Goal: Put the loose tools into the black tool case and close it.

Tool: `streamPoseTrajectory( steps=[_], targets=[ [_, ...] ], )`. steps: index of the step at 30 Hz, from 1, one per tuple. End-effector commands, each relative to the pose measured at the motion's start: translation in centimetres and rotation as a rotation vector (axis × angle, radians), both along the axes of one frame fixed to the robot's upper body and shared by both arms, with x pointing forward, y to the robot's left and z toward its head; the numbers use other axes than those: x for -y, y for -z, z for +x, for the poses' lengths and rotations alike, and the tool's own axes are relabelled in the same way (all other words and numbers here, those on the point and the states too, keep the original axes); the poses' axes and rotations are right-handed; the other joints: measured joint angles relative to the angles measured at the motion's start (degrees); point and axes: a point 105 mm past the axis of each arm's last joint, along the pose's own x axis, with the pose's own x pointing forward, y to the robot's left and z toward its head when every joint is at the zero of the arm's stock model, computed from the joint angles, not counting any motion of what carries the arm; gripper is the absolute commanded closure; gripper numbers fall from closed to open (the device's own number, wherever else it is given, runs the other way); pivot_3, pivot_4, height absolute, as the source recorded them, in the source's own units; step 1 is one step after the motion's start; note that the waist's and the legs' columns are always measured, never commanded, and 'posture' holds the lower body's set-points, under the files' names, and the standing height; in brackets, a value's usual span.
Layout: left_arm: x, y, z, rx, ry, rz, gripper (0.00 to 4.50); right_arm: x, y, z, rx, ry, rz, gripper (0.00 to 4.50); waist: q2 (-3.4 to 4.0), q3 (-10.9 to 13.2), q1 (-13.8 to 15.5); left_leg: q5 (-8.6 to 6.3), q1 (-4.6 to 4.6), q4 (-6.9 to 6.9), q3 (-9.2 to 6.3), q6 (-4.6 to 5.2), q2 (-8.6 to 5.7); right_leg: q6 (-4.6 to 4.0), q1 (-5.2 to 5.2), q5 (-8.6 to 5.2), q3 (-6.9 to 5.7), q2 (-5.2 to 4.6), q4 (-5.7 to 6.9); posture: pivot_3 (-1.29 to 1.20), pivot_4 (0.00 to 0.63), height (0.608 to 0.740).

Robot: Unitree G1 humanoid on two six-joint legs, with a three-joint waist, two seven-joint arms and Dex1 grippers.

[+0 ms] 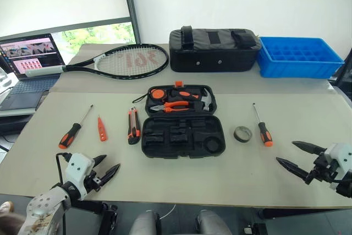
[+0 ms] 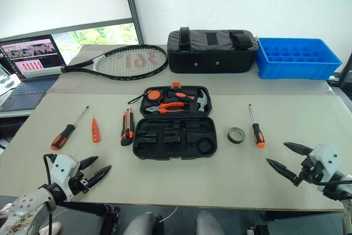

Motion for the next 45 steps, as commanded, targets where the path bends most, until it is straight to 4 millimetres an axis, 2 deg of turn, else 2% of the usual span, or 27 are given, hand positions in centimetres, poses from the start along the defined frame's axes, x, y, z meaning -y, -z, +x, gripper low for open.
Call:
streamPoseTrajectory(
  steps=[1,8,17,20,22,24,28,31,35,38,45],
  targets=[
    [0.3,0.2,-0.4,-0.018,0.018,0.003,1.3,0.2,-1.4,0.1,0.046,0.003,-0.017,0.04,0.0,0.0,0.0,0.0,0.0,0.0,0.0,0.0,0.0,0.0,0.0,0.0,0.0,0.0,0.0,0.0,0.15,0.707],
    [0.2,-0.3,-0.5,0.012,0.01,0.01,1.3,-0.3,-1.9,0.2,0.058,-0.015,-0.028,0.04,0.0,0.0,0.0,0.0,0.0,0.0,0.0,0.0,0.0,0.01,0.0,0.0,-0.01,0.0,0.0,0.0,0.15,0.707],
    [-0.6,-4.7,0.3,0.142,0.01,-0.006,1.3,-1.5,-3.4,0.4,0.094,-0.073,-0.021,0.04,-0.1,0.1,0.0,0.0,-0.02,-0.01,-0.02,0.0,0.06,0.0,-0.02,-0.01,-0.03,0.03,0.01,0.0,0.15,0.707],
    [-1.6,-7.1,1.4,0.225,-0.063,-0.066,1.3,-2.9,-4.6,0.4,0.119,-0.13,0.009,0.04,-0.1,0.1,0.0,0.0,-0.02,0.0,-0.02,0.0,0.06,0.0,-0.02,-0.01,-0.03,0.02,0.01,0.0,0.15,0.707],
    [-3.0,-7.8,2.3,0.262,-0.141,-0.054,1.3,-4.3,-5.4,0.5,0.134,-0.179,0.033,0.04,-0.1,0.1,0.0,0.0,-0.04,0.0,-0.04,0.0,0.06,0.0,-0.02,-0.01,-0.04,0.03,0.02,0.0,0.15,0.707],
    [-4.7,-7.7,3.2,0.25,-0.229,-0.01,1.3,-5.8,-6.0,0.5,0.142,-0.233,0.053,0.04,-0.1,0.1,0.0,0.0,-0.04,0.0,-0.06,0.0,0.05,0.0,-0.02,-0.01,-0.05,0.06,0.02,0.0,0.15,0.707],
    [-7.5,-8.0,4.6,0.225,-0.381,-0.028,1.3,-8.8,-7.4,0.5,0.167,-0.339,0.104,0.04,-0.17,0.1,-0.2,0.0,-0.02,0.0,-0.11,0.0,0.04,0.01,-0.02,-0.01,-0.05,0.1,0.05,0.0,0.15,0.707],
    [-9.5,-8.0,5.8,0.207,-0.482,-0.021,1.3,-10.4,-8.0,0.6,0.176,-0.391,0.129,0.04,-0.31,0.2,0.0,0.0,-0.02,0.0,-0.18,0.0,0.05,0.01,-0.03,0.0,-0.13,0.1,0.06,0.0,0.15,0.707],
    [-11.0,-7.7,6.8,0.163,-0.513,0.017,1.3,-11.7,-8.5,0.7,0.189,-0.432,0.155,0.04,-0.48,0.2,0.1,0.0,-0.04,-0.01,-0.26,0.0,0.05,-0.06,-0.04,0.03,-0.22,0.11,0.05,0.0,0.15,0.707],
    [-11.3,-6.2,7.7,0.076,-0.476,0.064,1.3,-12.4,-8.6,0.9,0.198,-0.46,0.172,0.04,-0.48,0.1,0.2,0.0,-0.05,-0.07,-0.26,0.0,0.03,-0.18,-0.04,0.1,-0.23,0.05,0.01,0.0,0.15,0.707],
    [-12.6,-4.7,8.6,-0.009,-0.519,0.041,1.3,-12.5,-8.4,0.8,0.209,-0.474,0.181,0.04,-0.54,0.2,0.3,0.0,-0.06,-0.16,-0.26,0.0,0.05,-0.21,-0.1,0.12,-0.33,0.06,0.03,0.0,0.15,0.707]
  ],
)
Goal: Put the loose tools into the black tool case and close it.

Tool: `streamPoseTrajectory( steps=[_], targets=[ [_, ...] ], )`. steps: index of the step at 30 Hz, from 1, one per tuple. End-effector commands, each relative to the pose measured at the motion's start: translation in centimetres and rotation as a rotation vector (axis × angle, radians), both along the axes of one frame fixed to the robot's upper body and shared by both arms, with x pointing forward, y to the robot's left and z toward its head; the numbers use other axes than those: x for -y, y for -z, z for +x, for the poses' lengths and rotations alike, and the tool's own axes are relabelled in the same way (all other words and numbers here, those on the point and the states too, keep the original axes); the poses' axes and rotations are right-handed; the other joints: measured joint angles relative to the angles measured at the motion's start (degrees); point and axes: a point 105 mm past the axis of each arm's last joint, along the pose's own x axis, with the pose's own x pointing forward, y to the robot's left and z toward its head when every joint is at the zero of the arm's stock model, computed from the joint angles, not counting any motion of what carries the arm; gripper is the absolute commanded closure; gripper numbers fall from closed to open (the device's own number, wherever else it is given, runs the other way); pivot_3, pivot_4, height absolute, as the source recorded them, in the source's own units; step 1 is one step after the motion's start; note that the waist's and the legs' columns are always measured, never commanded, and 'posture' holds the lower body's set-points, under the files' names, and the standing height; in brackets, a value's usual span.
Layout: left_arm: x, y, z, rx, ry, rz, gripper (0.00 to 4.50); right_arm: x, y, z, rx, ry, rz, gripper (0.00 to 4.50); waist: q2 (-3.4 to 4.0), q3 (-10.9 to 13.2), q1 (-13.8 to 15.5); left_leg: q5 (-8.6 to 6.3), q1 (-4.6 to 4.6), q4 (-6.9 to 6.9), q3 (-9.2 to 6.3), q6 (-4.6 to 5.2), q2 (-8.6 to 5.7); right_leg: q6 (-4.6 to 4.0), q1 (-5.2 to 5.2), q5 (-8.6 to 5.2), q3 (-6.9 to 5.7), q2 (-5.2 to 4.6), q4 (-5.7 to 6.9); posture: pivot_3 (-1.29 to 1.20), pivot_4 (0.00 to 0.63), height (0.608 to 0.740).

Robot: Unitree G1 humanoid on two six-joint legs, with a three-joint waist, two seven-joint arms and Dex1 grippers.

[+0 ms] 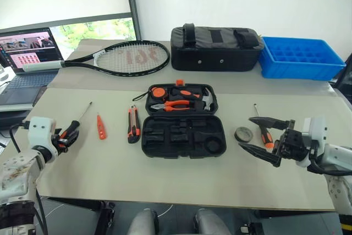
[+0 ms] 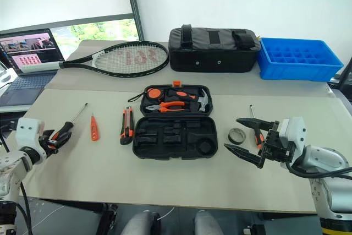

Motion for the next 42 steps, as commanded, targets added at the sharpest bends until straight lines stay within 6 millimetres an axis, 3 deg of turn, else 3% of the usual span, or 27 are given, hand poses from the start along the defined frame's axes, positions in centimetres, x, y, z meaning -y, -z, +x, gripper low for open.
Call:
streamPoseTrajectory(
  steps=[1,3,7,10,13,15,17,19,21,23,25,34,42],
  targets=[
    [-1.0,-0.7,0.4,-0.01,-0.018,-0.009,1.3,0.1,-1.0,-0.4,0.047,-0.015,0.015,0.04,-0.02,0.0,0.0,0.0,0.0,0.0,-0.01,0.0,0.02,0.0,0.0,0.0,-0.02,0.01,0.0,0.0,0.15,0.707],
    [-1.0,0.1,0.2,-0.053,-0.009,-0.026,1.3,0.1,-1.0,-0.5,0.049,-0.016,0.014,0.04,0.0,0.0,-0.1,0.0,0.03,-0.01,-0.01,0.0,0.01,0.0,0.01,0.0,-0.02,0.0,0.02,0.0,0.15,0.707],
    [-1.4,0.3,0.1,-0.051,-0.014,-0.045,2.31,-0.2,-1.2,-0.6,0.053,-0.019,0.012,0.0,0.1,-0.1,-0.3,0.0,0.07,-0.02,0.01,0.0,0.01,0.0,0.02,0.0,0.0,-0.01,0.07,0.0,0.15,0.707],
    [-1.6,-1.2,0.5,0.035,-0.02,-0.037,3.4,-0.2,-1.3,-0.6,0.057,-0.014,0.013,0.0,0.08,-0.1,-0.4,0.0,0.11,-0.02,0.02,0.0,0.03,0.0,0.0,0.0,0.0,0.02,0.14,0.0,0.15,0.707],
    [-1.1,-3.6,1.3,0.145,0.009,-0.027,3.51,0.0,-1.5,-0.6,0.061,-0.004,0.017,0.0,0.02,0.0,-0.3,0.0,0.09,-0.01,0.0,0.0,0.05,0.0,-0.02,0.0,-0.03,0.03,0.16,0.0,0.15,0.707],
    [0.4,-6.2,2.0,0.258,0.086,-0.033,3.51,0.3,-1.5,-0.5,0.063,0.008,0.02,0.0,-0.08,0.0,-0.1,0.0,0.05,0.0,-0.01,-0.01,0.04,-0.01,-0.03,0.01,-0.05,0.01,0.14,0.0,0.15,0.707],
    [3.5,-9.1,2.5,0.376,0.249,-0.055,3.51,0.7,-1.5,-0.3,0.061,0.021,0.016,0.0,-0.11,0.0,0.3,0.01,0.0,0.0,-0.01,-0.01,0.04,-0.02,-0.03,0.01,-0.08,-0.03,0.11,0.0,0.15,0.707],
    [6.1,-10.4,2.7,0.411,0.37,-0.073,3.51,1.0,-1.3,-0.3,0.053,0.027,0.005,0.0,-0.11,0.0,1.1,0.02,-0.03,0.01,0.0,-0.03,0.01,-0.02,0.0,0.02,-0.14,-0.13,0.06,0.0,0.15,0.707],
    [8.6,-10.6,2.8,0.402,0.492,-0.054,3.51,1.1,-1.0,-0.3,0.047,0.026,0.001,0.0,-0.04,0.0,1.4,0.02,-0.04,0.01,0.05,-0.04,-0.01,-0.02,0.02,0.02,-0.13,-0.14,0.0,0.0,0.15,0.707],
    [13.8,-9.6,2.9,0.334,0.77,0.093,3.51,1.4,-1.0,-0.1,0.048,0.04,0.008,0.0,0.07,-0.1,1.4,0.02,-0.02,-0.01,0.09,-0.04,-0.03,-0.02,0.02,0.02,-0.08,-0.12,-0.02,0.0,0.15,0.707],
    [16.8,-8.7,3.0,0.288,0.941,0.2,3.51,1.9,-0.8,0.1,0.044,0.058,0.005,0.0,0.12,-0.1,1.6,0.03,-0.02,-0.01,0.08,-0.04,-0.18,-0.02,0.04,0.02,-0.08,-0.08,-0.03,0.0,0.15,0.707],
    [23.9,-6.8,5.7,0.188,1.31,0.446,3.51,3.3,-0.1,-1.2,0.044,0.139,0.002,0.0,0.11,-0.1,1.3,0.04,-0.07,0.06,0.09,-0.04,-0.15,-0.01,0.02,0.01,0.06,0.16,-0.02,0.0,0.15,0.707],
    [25.4,-6.3,7.0,0.135,1.424,0.485,3.51,4.2,-0.3,-2.2,0.055,0.202,-0.003,0.0,0.1,-0.1,0.8,0.04,-0.17,0.11,0.06,-0.03,-0.18,0.02,-0.01,-0.01,0.15,0.19,-0.01,0.0,0.15,0.707]
  ],
)
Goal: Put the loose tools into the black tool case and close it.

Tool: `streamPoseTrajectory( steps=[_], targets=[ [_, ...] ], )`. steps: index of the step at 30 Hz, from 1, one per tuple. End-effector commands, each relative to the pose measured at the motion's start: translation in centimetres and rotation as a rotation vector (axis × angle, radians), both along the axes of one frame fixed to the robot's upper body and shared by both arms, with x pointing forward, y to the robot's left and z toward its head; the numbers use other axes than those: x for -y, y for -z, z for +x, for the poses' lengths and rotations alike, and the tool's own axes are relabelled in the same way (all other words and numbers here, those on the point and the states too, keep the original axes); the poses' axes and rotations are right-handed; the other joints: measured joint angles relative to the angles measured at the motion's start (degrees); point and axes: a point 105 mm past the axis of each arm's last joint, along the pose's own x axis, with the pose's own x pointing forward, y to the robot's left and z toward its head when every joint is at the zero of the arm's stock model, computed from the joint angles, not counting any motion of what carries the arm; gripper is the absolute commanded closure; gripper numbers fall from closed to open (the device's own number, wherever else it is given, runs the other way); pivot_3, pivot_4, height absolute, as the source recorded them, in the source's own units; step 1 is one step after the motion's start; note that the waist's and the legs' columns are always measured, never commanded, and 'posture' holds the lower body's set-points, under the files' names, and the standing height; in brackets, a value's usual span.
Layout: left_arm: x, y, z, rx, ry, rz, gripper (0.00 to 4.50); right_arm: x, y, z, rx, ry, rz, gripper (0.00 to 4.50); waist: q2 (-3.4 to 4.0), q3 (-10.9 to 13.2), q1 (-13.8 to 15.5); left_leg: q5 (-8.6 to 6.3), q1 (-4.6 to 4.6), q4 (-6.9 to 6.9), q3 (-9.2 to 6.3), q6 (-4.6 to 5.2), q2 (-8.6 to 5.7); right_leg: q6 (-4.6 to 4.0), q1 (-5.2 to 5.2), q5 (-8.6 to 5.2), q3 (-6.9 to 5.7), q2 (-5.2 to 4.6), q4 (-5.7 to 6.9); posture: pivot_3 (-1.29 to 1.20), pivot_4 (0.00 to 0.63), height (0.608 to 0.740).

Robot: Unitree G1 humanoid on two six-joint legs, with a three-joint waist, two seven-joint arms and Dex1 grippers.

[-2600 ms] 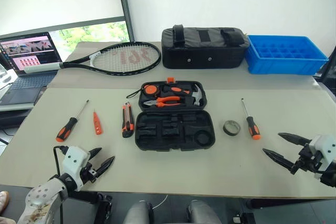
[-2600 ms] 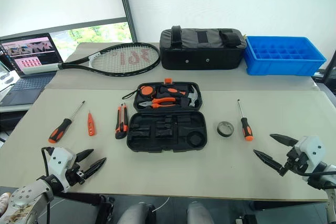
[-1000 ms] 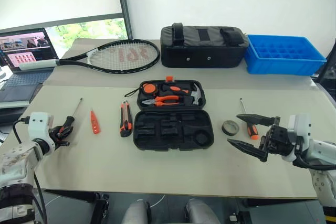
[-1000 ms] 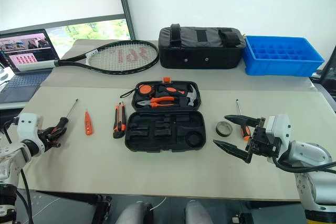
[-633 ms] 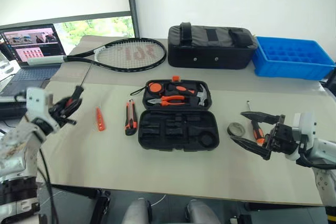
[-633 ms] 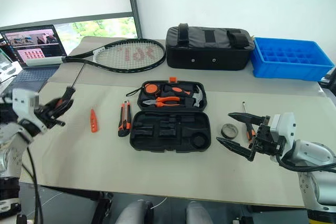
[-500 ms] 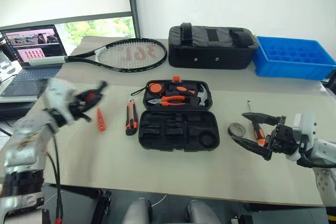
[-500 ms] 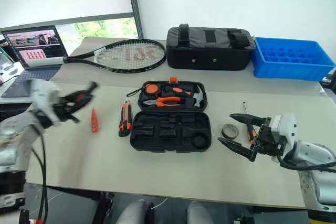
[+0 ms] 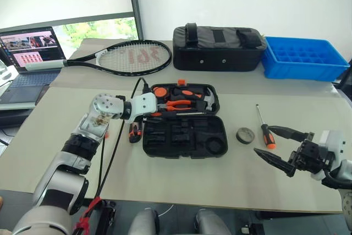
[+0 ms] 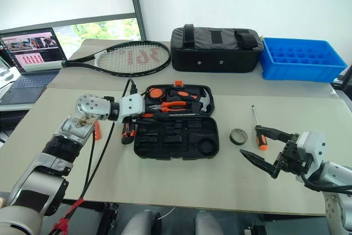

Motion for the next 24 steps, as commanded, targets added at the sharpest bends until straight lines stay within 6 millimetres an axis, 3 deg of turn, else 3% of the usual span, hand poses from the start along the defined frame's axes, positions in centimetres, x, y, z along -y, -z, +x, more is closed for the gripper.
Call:
streamPoseTrajectory(
  steps=[1,8,19,21,22,24],
  targets=[
    [0.9,-0.7,0.4,0.007,0.063,0.034,3.51,0.2,-1.6,-0.7,0.08,0.023,-0.012,0.0,0.0,0.0,0.2,0.0,0.0,0.0,-0.01,0.0,0.0,0.0,0.02,0.0,-0.01,0.0,0.0,0.0,0.15,0.707],
    [1.8,0.3,0.8,-0.029,0.078,0.057,3.51,0.3,-2.0,-1.1,0.085,0.046,-0.016,0.0,-0.02,0.0,0.5,0.0,-0.06,0.07,-0.04,0.0,-0.03,0.23,0.02,-0.13,0.0,0.0,-0.02,0.0,0.15,0.707],
    [1.4,0.9,1.6,-0.014,0.031,0.084,3.51,-0.8,-2.9,-0.8,0.094,0.04,-0.013,0.0,-0.06,0.0,0.4,0.0,-0.05,0.07,-0.09,0.0,-0.03,0.21,0.03,-0.12,-0.01,0.01,0.02,0.0,0.15,0.707],
    [1.4,1.0,1.4,-0.03,0.041,0.076,2.51,-0.9,-2.9,-0.7,0.094,0.037,-0.013,0.0,-0.06,0.0,0.4,0.0,-0.05,0.08,-0.09,0.0,-0.03,0.21,0.03,-0.12,-0.01,0.01,0.02,0.0,0.15,0.707],
    [1.4,0.9,1.4,-0.032,0.042,0.071,2.4,-1.0,-3.0,-0.7,0.094,0.035,-0.013,0.0,-0.05,0.0,0.4,0.0,-0.04,0.09,-0.09,0.0,-0.03,0.21,0.03,-0.12,-0.01,0.01,0.03,0.0,0.15,0.707],
    [1.4,0.7,1.5,-0.008,0.043,0.069,1.65,-1.0,-3.0,-0.6,0.093,0.033,-0.012,0.0,-0.05,0.0,0.5,0.01,-0.04,0.09,-0.09,0.0,-0.03,0.22,0.03,-0.12,-0.01,0.01,0.05,0.0,0.15,0.707]
  ],
)
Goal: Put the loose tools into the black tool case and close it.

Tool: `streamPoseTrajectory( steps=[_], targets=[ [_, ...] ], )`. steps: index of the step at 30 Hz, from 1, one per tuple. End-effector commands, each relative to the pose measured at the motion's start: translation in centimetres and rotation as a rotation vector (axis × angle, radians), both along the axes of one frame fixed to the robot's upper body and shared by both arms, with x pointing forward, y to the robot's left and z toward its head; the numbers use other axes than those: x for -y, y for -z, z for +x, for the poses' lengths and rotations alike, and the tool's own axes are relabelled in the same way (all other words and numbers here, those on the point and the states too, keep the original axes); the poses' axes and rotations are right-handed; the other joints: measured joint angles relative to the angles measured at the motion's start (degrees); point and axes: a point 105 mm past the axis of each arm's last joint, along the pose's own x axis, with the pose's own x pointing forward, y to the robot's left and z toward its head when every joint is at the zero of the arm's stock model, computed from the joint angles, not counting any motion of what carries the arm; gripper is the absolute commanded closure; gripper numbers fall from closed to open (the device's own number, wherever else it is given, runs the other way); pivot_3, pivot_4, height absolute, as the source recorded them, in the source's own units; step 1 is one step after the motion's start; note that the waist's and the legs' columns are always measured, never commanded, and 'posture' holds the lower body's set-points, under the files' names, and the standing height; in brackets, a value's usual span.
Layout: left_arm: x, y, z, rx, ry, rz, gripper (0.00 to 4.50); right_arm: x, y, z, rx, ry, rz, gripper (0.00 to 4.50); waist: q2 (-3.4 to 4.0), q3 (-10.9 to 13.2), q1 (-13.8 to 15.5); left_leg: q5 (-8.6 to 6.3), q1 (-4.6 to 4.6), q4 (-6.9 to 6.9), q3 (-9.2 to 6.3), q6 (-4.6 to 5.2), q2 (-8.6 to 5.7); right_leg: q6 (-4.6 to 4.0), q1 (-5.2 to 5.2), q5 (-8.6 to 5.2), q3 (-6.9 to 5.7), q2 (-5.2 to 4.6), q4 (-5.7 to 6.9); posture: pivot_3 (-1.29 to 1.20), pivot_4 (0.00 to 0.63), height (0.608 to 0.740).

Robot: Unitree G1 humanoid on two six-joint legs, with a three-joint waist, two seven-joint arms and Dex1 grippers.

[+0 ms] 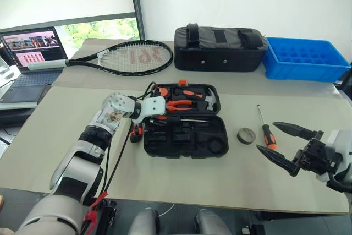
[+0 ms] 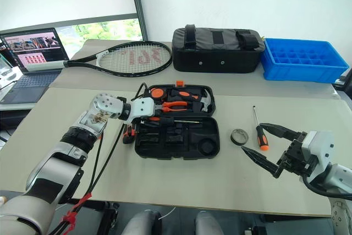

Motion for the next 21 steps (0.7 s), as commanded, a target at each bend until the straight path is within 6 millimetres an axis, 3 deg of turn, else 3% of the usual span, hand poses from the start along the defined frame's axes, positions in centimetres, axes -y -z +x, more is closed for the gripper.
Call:
streamPoseTrajectory(
  steps=[1,5,9,11,12,13,21],
  targets=[
    [-0.2,-1.7,0.7,0.078,-0.014,-0.024,1.34,-0.4,-1.5,0.0,0.049,-0.018,0.0,0.0,0.0,0.0,0.1,0.0,0.0,0.01,0.0,0.0,0.0,0.01,0.0,0.0,0.0,0.0,0.02,0.0,0.15,0.707],
    [0.2,-3.8,0.7,0.081,-0.006,-0.11,0.09,-0.3,-1.5,0.0,0.048,-0.021,-0.002,0.0,0.01,0.0,0.0,0.0,-0.01,0.04,-0.01,0.0,0.0,0.0,0.0,0.0,0.0,0.0,0.02,0.0,0.15,0.707],
    [1.1,-6.7,0.6,0.064,0.002,-0.277,0.09,-0.3,-1.5,0.0,0.047,-0.022,0.0,0.0,0.08,0.0,0.1,0.0,-0.04,0.03,-0.03,0.0,0.0,-0.03,-0.01,0.02,-0.02,0.01,0.02,0.0,0.15,0.707],
    [1.7,-6.8,0.7,0.055,-0.006,-0.328,0.09,-0.2,-1.4,0.0,0.047,-0.021,0.002,0.0,0.09,-0.1,0.1,0.0,-0.05,0.04,-0.03,0.0,0.0,-0.02,-0.01,0.01,-0.03,0.0,0.02,0.0,0.15,0.707],
    [1.8,-6.7,0.8,0.052,-0.011,-0.338,0.62,-0.2,-1.4,0.0,0.048,-0.019,0.002,0.0,0.08,0.0,0.2,0.0,-0.04,0.04,-0.03,0.0,0.0,-0.02,0.01,0.01,-0.02,0.0,0.01,0.0,0.15,0.707],
    [2.1,-6.6,0.8,0.049,-0.014,-0.349,0.73,-0.2,-1.4,0.0,0.049,-0.018,0.003,0.0,0.08,0.0,0.2,0.0,-0.04,0.05,-0.04,0.0,-0.01,-0.01,0.02,0.01,-0.02,-0.01,0.0,0.0,0.15,0.707],
    [3.6,-4.4,1.4,-0.021,-0.074,-0.466,3.62,0.4,-1.3,-0.2,0.054,0.0,0.002,0.0,-0.03,0.0,-0.1,0.0,-0.04,0.06,-0.08,0.0,-0.04,-0.03,0.02,0.02,0.0,0.01,0.03,0.0,0.15,0.707]
  ],
)
